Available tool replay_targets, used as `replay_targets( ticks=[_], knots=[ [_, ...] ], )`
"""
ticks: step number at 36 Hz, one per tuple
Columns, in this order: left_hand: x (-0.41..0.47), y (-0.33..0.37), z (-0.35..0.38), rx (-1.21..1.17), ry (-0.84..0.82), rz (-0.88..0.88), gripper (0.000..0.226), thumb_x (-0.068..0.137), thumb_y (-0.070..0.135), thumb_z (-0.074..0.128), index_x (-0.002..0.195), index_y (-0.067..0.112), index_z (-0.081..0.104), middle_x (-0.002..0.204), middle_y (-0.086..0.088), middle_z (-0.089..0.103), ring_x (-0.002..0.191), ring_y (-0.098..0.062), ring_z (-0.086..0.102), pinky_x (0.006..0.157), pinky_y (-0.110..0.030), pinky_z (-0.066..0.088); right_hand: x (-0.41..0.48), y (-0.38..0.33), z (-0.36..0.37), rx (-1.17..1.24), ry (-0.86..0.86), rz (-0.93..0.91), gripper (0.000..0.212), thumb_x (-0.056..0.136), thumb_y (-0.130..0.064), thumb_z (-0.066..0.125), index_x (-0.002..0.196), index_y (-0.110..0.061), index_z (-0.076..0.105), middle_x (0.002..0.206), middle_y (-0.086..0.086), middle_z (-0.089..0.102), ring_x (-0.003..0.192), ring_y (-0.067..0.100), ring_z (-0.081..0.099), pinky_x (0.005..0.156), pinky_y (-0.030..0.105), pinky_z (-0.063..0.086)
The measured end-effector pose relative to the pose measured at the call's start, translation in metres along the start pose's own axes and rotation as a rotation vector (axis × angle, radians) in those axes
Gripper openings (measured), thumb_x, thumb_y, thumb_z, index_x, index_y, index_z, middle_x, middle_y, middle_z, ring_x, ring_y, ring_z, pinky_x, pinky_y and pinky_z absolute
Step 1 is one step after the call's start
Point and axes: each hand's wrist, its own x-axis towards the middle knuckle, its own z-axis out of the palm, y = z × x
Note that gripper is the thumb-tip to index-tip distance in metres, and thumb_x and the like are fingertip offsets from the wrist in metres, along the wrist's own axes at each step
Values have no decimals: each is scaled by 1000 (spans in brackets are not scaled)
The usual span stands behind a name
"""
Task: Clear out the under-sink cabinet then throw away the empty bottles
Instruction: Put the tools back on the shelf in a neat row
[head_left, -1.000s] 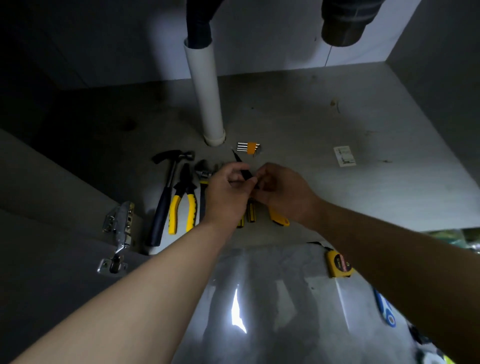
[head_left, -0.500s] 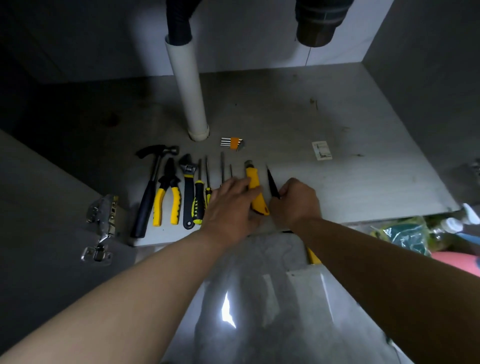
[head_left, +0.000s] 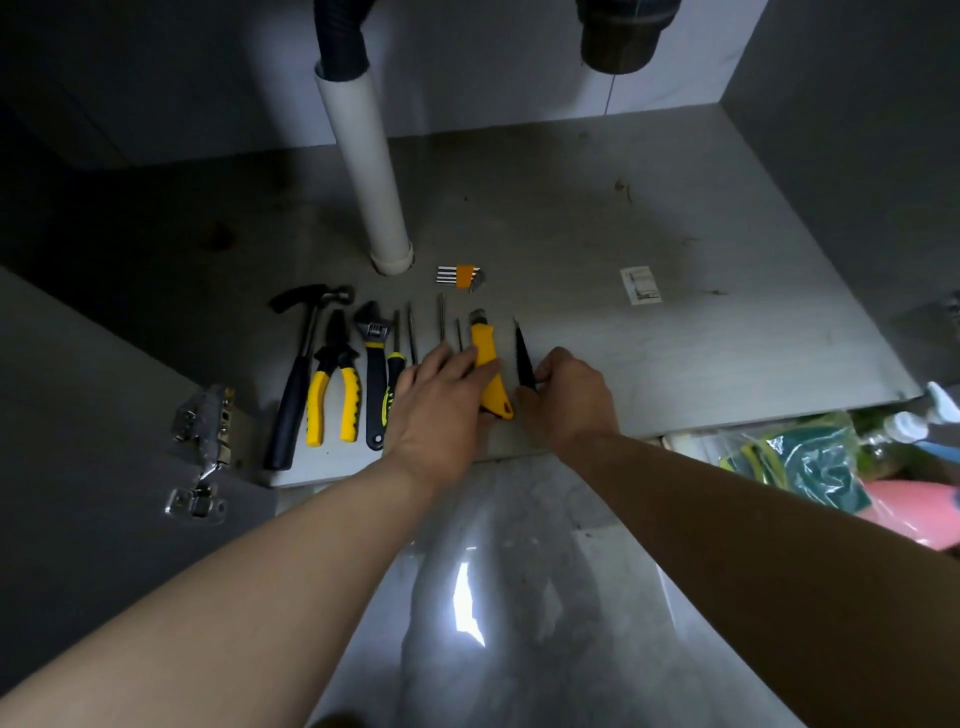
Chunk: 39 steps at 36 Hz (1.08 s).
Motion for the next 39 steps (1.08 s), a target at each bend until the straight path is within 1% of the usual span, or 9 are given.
replay_targets(
  ticks=[7,12,18,20,23,26,30,36,39],
  knots=[
    [-12,11,-9,24,44,97,65,91,33,64,151,30,40,163,-1,27,152,-26,19,117,-42,24,-14,8,-20,102,21,-51,14,93,-24,60,100,-12,61,96,8,66,91,25,62,75,30,49],
    [-24,44,-12,30,147,347,45,84,18,62,129,18,60,148,-9,46,142,-29,37,110,-43,36,-22,45,-70,6,-124,-214,12,91,-21,58,88,-14,68,76,2,68,78,21,64,70,29,48],
    [-43,90,22,70,-168,603,43,86,18,56,128,27,55,139,-1,44,127,-25,45,99,-37,40,-46,114,-103,-403,-517,-5,26,91,-28,52,77,-11,66,70,5,72,70,20,70,58,21,44],
    [-48,102,39,34,-371,546,54,88,17,54,140,31,49,149,-3,36,135,-26,39,104,-36,37,-62,140,-101,-531,-604,53,18,88,-27,55,86,-14,66,87,8,72,92,25,71,71,23,51],
    [-51,116,63,-32,-621,409,70,93,19,55,157,33,29,165,-6,15,146,-29,28,113,-37,32,-81,170,-95,-518,-559,123,35,84,-24,61,116,-11,57,119,17,62,113,32,61,93,34,52],
    [-45,131,79,-61,-642,378,81,92,19,57,160,37,17,167,-5,7,149,-31,23,116,-41,33,-92,181,-90,-468,-447,167,43,87,-23,59,126,-9,45,125,20,53,116,38,59,93,36,47],
    [-30,146,92,-3,-642,352,89,92,14,57,160,41,6,170,0,-13,157,-25,-3,121,-43,25,-95,190,-73,-447,-388,207,40,91,-17,53,127,-4,41,129,21,49,116,38,59,92,41,48],
    [-11,162,107,55,-713,319,92,93,8,58,160,40,4,168,3,-22,156,-26,-13,120,-46,29,-94,200,-56,-405,-304,293,30,98,-18,47,125,-5,42,127,18,53,113,35,62,89,40,48],
    [-8,169,112,71,-667,326,88,89,5,61,159,37,18,169,-2,-13,155,-33,-1,116,-47,36,-96,206,-51,-414,-275,291,28,100,-13,42,127,-5,41,126,18,55,111,35,63,84,38,47]
  ],
)
